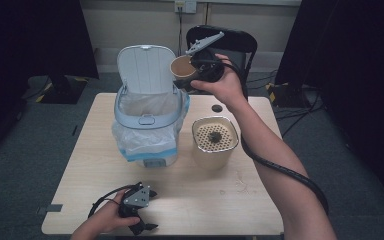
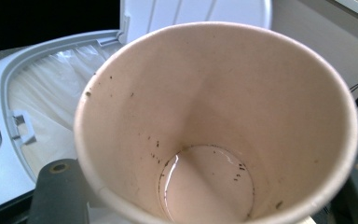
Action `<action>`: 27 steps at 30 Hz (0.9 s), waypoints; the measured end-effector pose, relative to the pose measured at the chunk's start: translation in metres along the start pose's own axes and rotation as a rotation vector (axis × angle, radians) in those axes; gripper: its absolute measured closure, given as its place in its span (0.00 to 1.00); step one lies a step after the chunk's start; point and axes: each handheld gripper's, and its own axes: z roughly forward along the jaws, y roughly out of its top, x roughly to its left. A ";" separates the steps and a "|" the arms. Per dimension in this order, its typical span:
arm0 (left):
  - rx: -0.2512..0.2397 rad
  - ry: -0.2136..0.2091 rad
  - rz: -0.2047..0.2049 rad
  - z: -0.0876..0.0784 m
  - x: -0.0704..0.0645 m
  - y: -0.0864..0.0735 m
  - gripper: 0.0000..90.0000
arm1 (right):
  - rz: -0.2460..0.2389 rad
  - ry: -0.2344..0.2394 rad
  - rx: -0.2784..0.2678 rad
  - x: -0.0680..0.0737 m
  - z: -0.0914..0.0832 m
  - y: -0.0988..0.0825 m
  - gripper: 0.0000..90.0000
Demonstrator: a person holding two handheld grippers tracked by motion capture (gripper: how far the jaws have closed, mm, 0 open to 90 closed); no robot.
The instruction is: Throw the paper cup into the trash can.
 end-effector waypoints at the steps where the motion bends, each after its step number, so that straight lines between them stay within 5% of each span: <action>1: -0.001 0.002 0.002 0.000 0.000 0.000 0.00 | -0.001 0.004 -0.003 0.001 0.001 0.001 0.30; 27: 0.005 0.002 -0.004 0.000 0.000 0.000 0.00 | -0.018 0.143 -0.017 0.045 0.055 0.018 0.29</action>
